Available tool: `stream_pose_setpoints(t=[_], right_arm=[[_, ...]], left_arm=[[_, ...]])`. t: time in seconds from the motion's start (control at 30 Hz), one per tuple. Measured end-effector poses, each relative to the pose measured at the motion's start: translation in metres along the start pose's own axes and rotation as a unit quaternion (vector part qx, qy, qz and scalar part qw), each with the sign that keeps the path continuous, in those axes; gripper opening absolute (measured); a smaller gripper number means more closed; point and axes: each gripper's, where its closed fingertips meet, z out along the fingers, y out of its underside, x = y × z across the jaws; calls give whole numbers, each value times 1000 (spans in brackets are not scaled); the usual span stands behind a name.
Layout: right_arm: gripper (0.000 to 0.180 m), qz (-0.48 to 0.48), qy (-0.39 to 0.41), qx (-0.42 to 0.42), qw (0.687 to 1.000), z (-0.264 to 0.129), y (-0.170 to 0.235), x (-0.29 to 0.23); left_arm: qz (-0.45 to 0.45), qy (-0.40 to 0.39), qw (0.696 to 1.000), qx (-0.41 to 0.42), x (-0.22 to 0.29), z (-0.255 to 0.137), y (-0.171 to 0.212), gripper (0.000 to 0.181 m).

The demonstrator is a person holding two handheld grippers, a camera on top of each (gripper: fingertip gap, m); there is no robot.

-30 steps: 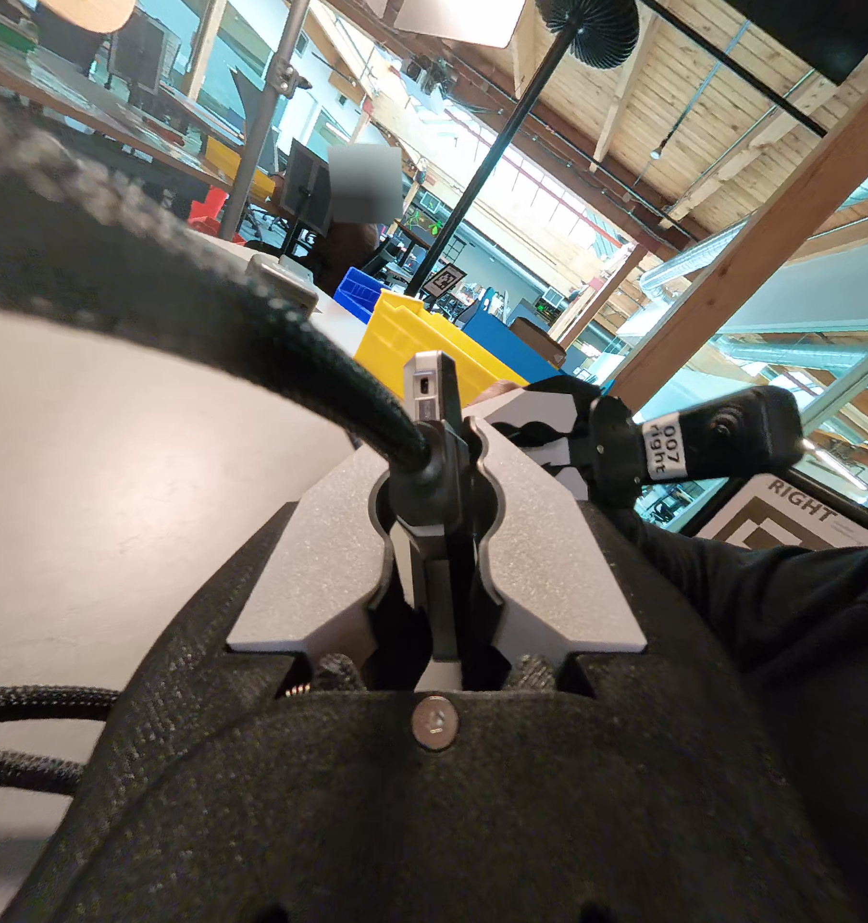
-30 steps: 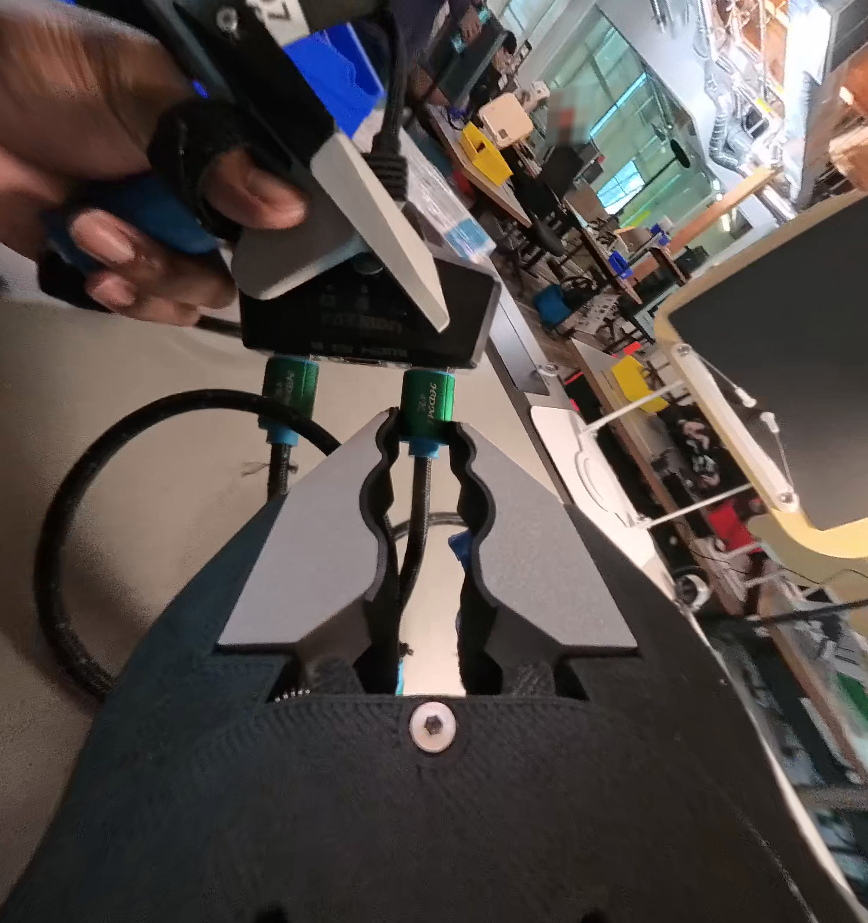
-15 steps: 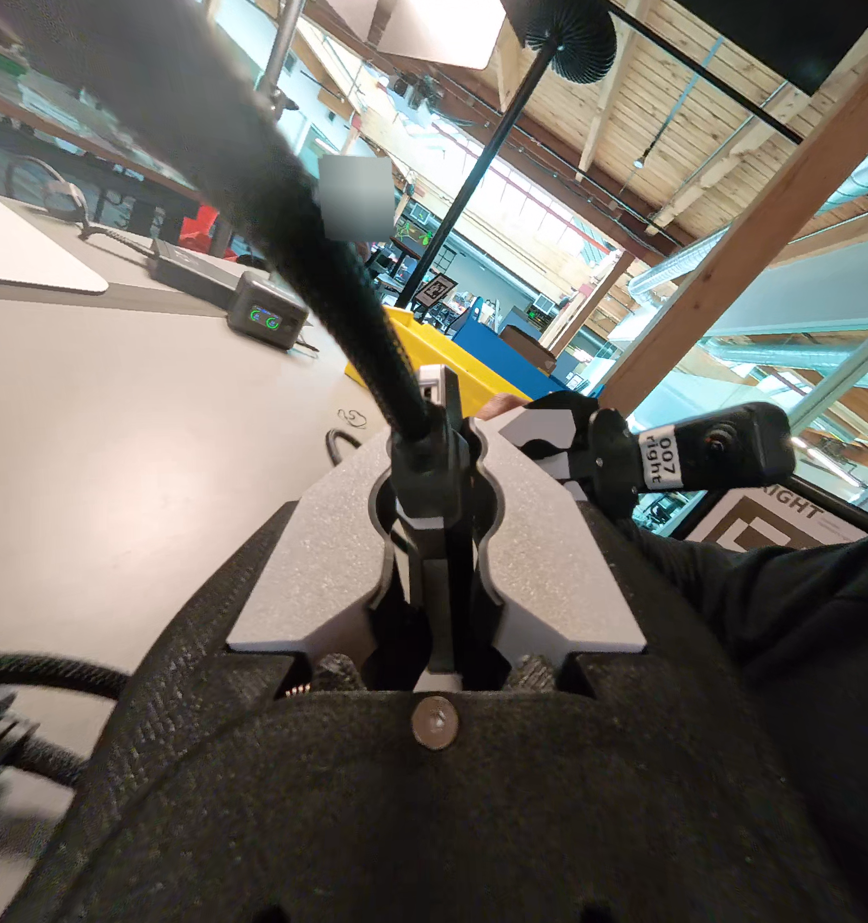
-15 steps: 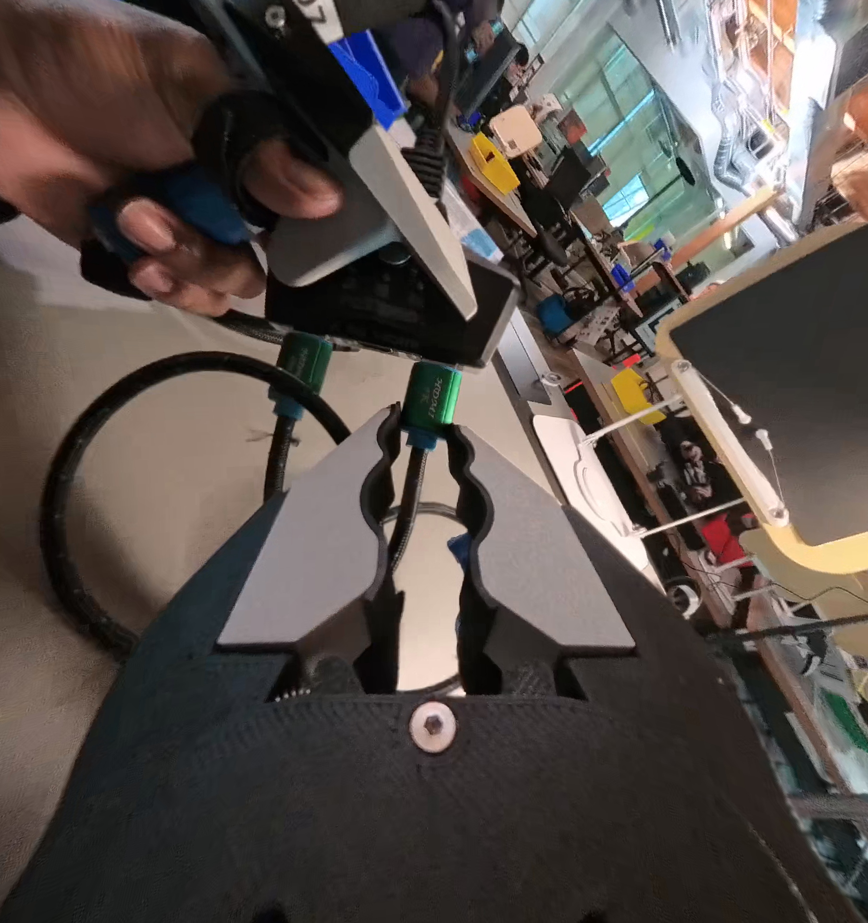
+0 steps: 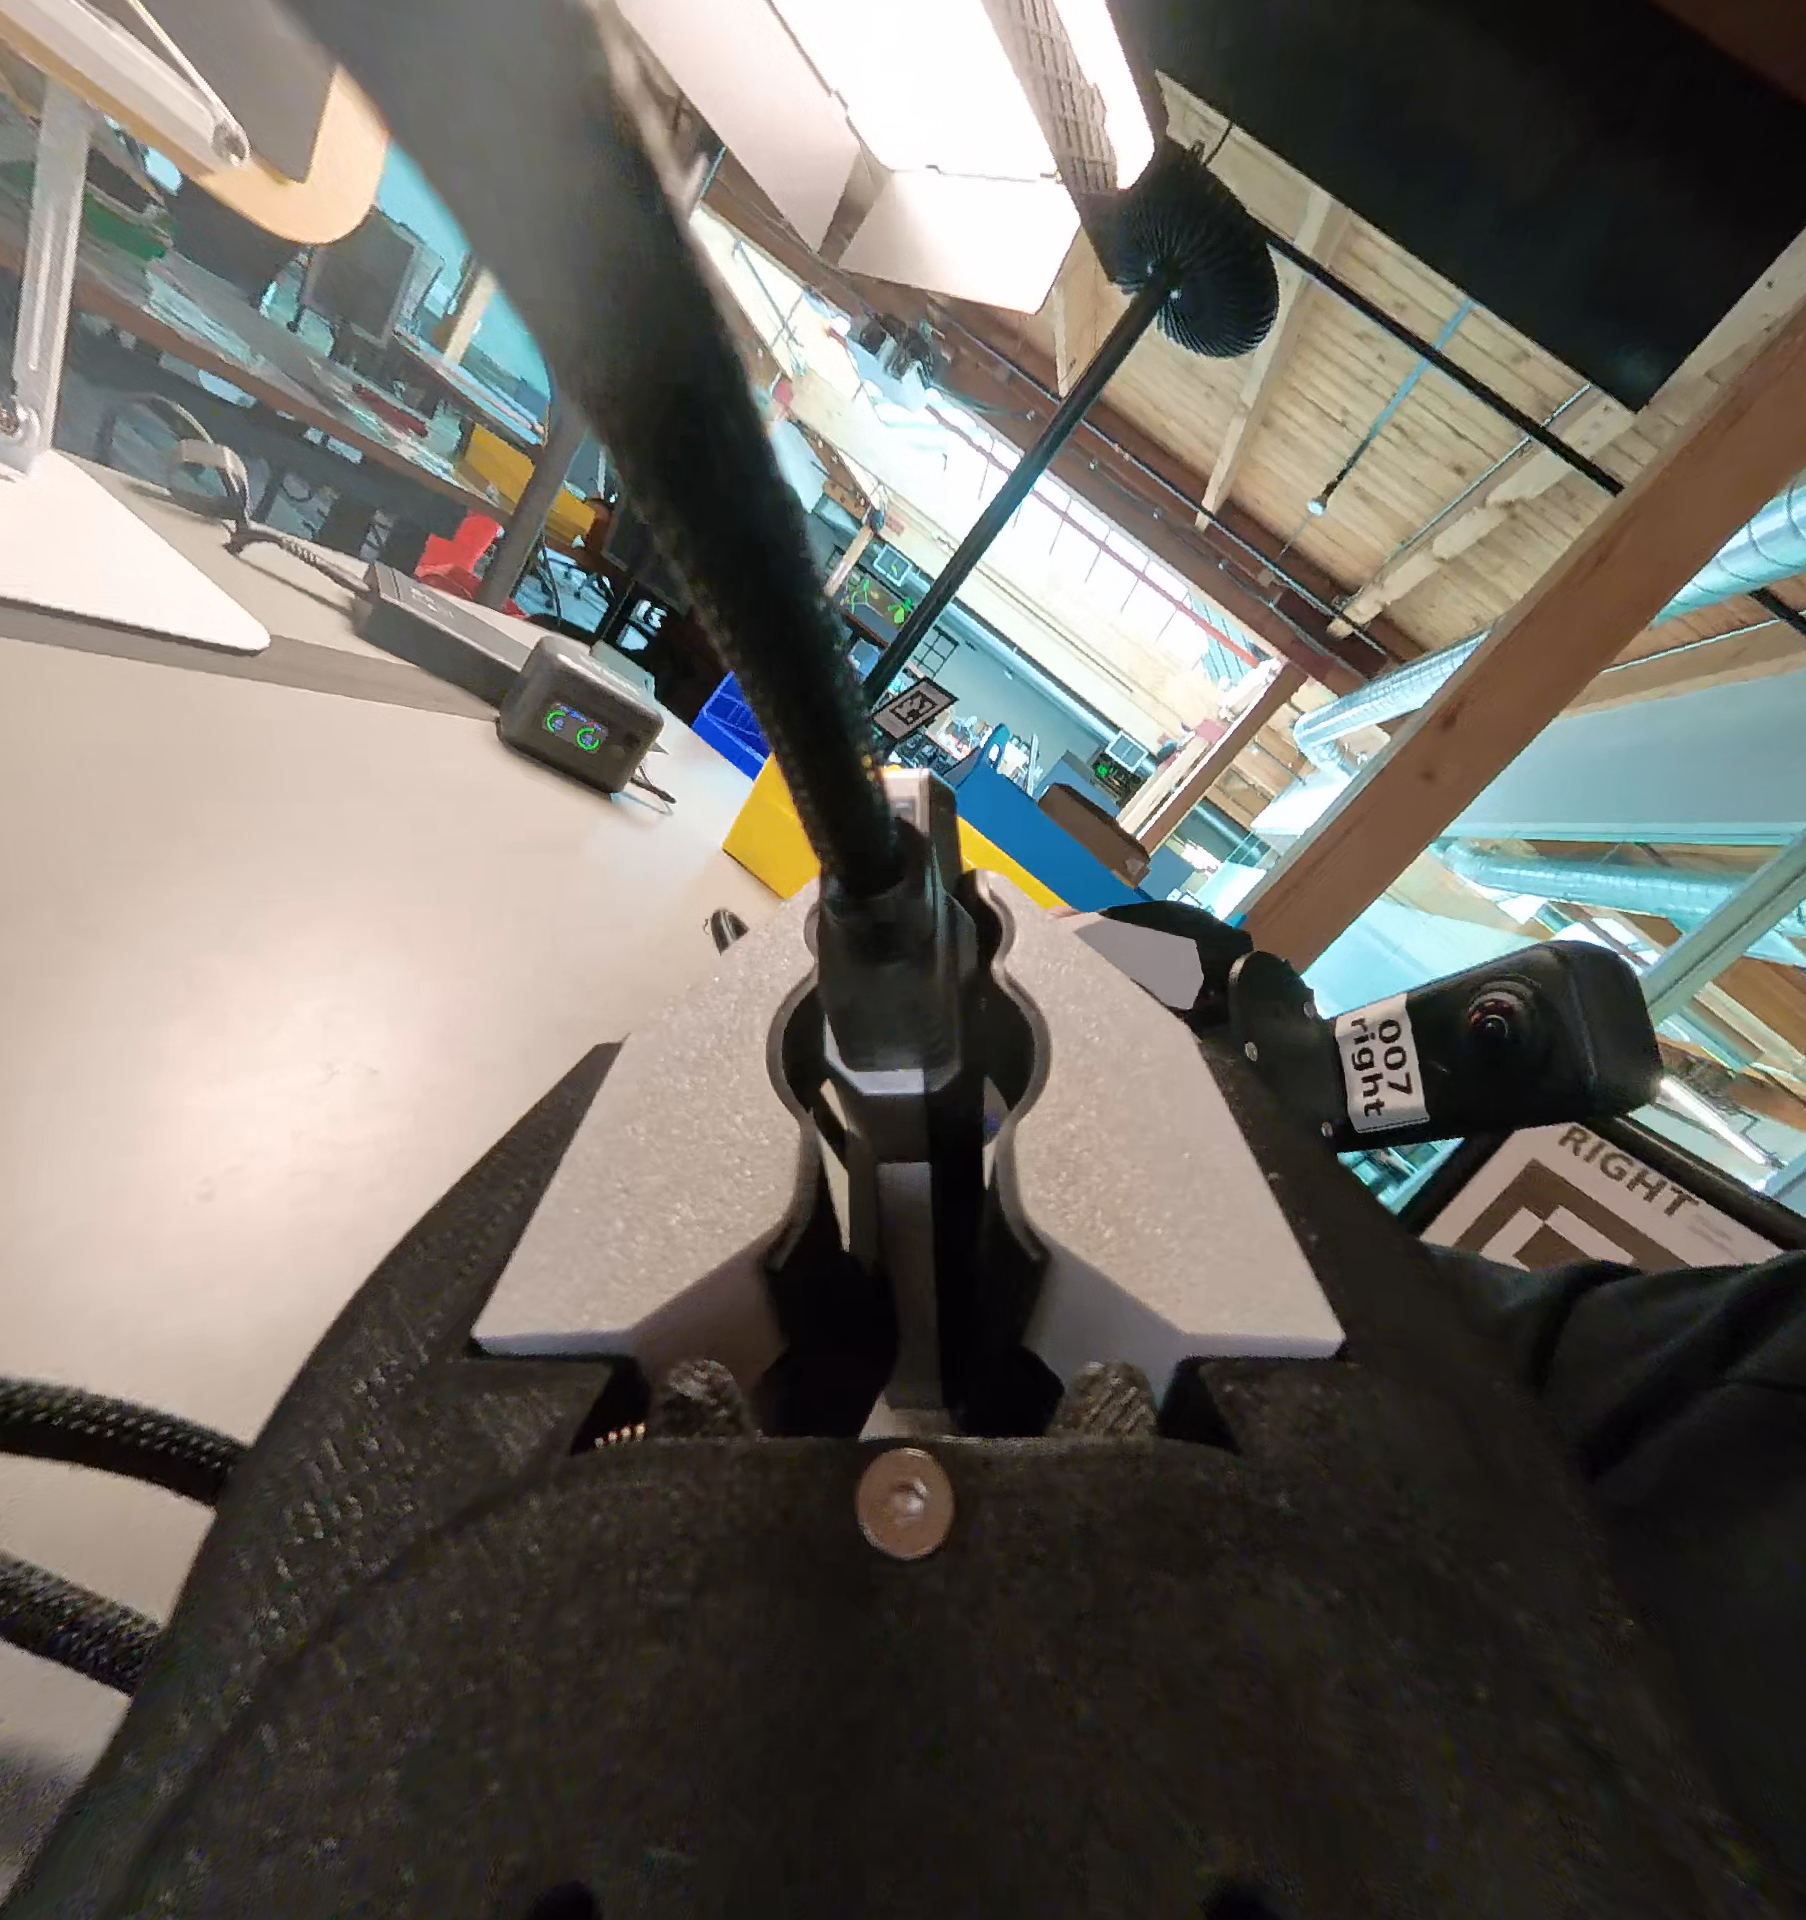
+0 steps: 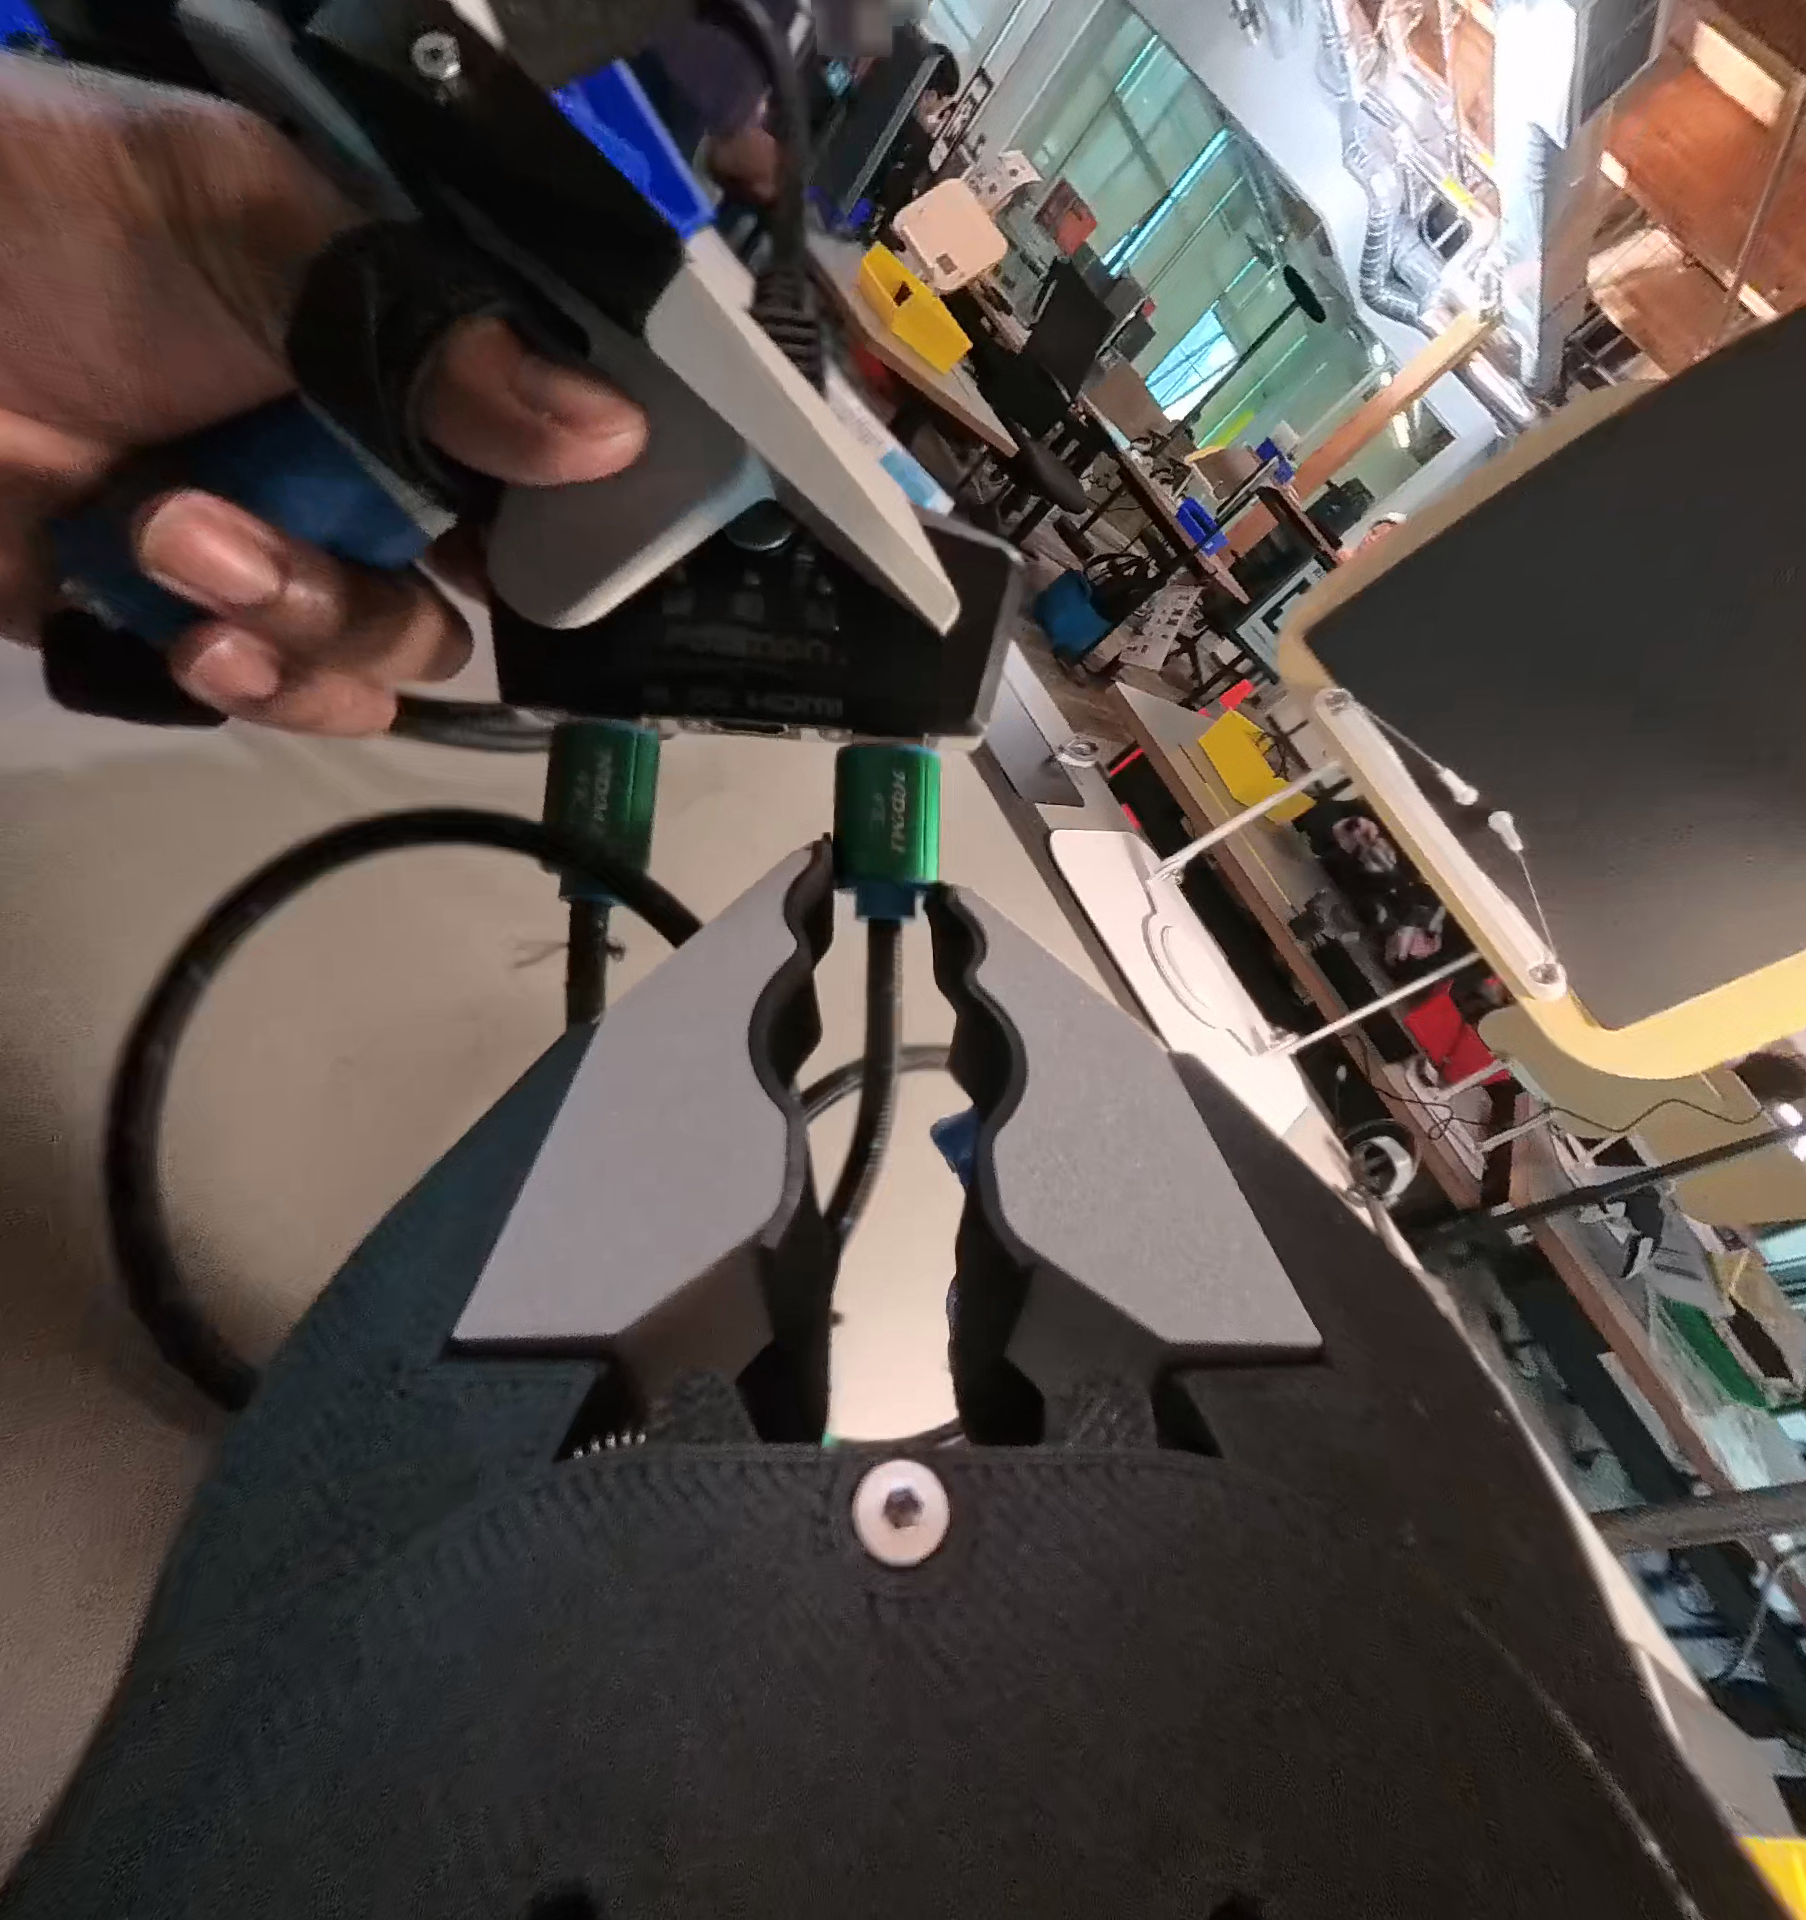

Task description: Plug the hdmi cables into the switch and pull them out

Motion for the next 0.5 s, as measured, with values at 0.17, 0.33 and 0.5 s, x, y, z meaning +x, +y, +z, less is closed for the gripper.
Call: stream_pose_setpoints(t=[0.17,0.33,0.5], right_arm=[[19,-12,-3,1,1000,-3,1,-1],[17,-17,-12,3,1000,-2,0,-6],[15,12,-63,27,998,-9,-1,-9]], left_arm=[[-5,-2,1000,6,-1,0,0,20],[6,2,1000,4,1,-1,-3,20],[2,19,1000,-4,5,-1,-2,20]])
